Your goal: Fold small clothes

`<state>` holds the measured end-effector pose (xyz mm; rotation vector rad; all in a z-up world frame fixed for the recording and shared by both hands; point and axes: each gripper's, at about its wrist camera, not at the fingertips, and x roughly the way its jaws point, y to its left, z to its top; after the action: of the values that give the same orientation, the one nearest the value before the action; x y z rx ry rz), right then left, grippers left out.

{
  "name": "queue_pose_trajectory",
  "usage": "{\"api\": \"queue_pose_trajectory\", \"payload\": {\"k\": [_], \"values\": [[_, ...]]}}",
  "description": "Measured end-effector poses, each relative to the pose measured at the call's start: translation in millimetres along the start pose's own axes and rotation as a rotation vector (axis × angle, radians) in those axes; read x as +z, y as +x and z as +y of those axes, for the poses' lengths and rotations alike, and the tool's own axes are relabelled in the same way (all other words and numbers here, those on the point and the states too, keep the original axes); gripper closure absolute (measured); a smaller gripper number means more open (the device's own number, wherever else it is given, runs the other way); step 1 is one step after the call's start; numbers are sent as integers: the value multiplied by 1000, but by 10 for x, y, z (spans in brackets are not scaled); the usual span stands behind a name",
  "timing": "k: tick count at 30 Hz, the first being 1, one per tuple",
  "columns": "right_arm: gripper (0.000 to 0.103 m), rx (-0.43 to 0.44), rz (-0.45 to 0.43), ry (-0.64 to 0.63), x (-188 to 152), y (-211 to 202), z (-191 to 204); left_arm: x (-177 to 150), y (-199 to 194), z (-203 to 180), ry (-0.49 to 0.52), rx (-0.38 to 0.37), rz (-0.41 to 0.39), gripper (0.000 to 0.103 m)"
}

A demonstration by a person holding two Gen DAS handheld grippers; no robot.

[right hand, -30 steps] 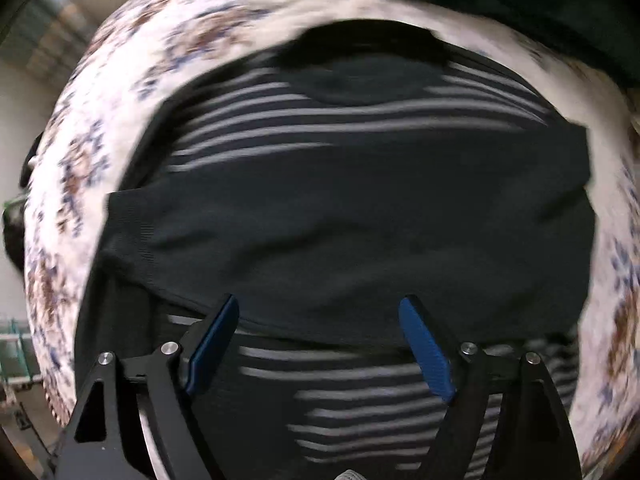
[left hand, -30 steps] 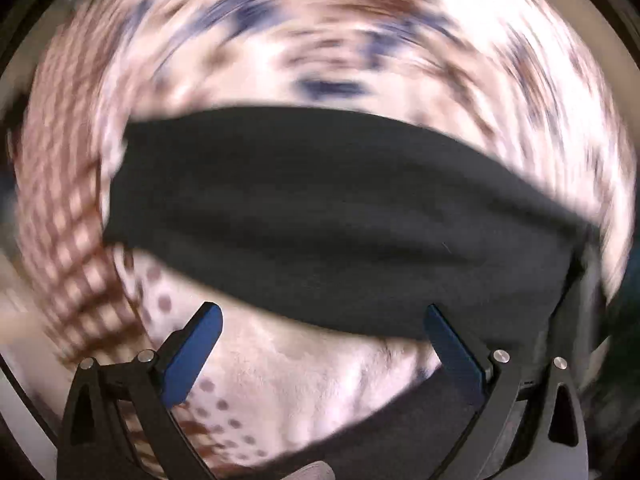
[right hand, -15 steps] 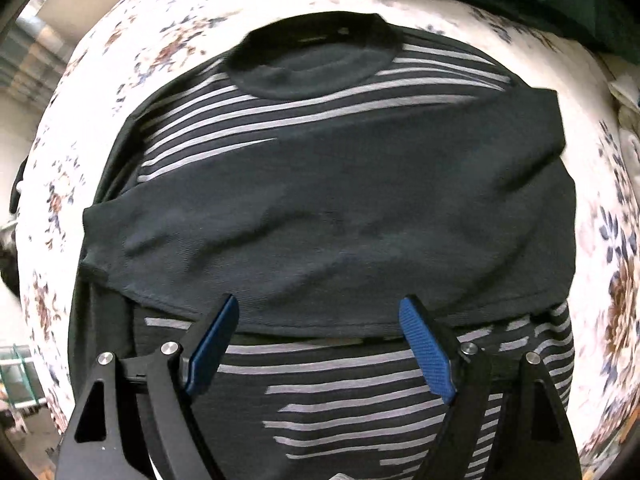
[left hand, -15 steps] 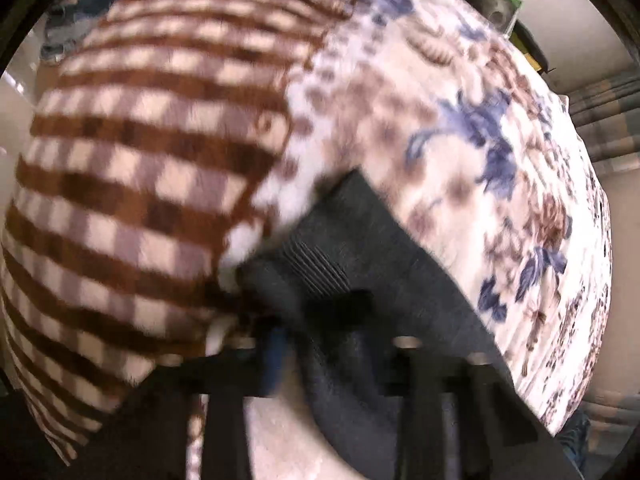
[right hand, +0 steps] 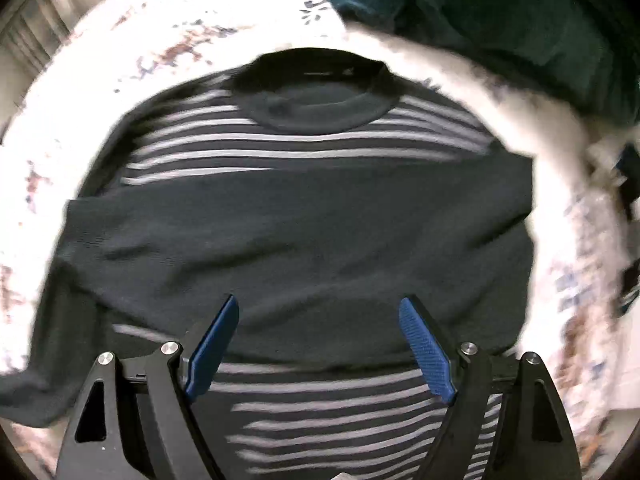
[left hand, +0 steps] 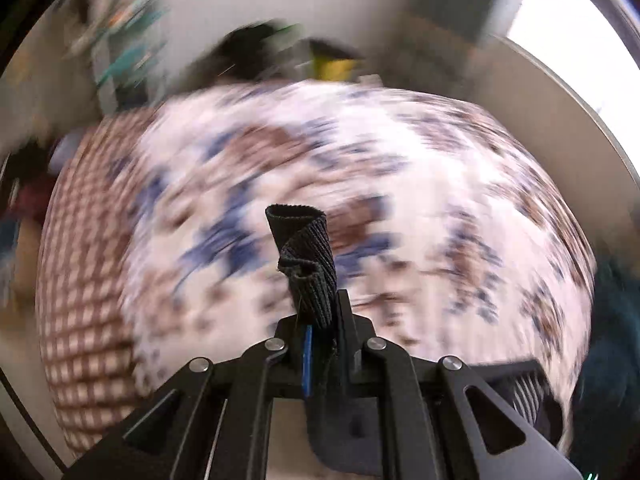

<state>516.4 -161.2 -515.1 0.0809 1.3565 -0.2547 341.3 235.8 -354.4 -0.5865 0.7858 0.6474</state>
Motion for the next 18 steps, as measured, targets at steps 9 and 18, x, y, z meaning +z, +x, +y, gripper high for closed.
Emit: {"api": "queue_pose_trajectory", "payload": {"k": [9,18], "values": [[14,9,-1,27,149,67,-249,-416,-408,-1788,449,-234,-28,96],[14,67,44,286,-33,159,-1398,-1561,-715,-3401,755,-474,96,96]]}}
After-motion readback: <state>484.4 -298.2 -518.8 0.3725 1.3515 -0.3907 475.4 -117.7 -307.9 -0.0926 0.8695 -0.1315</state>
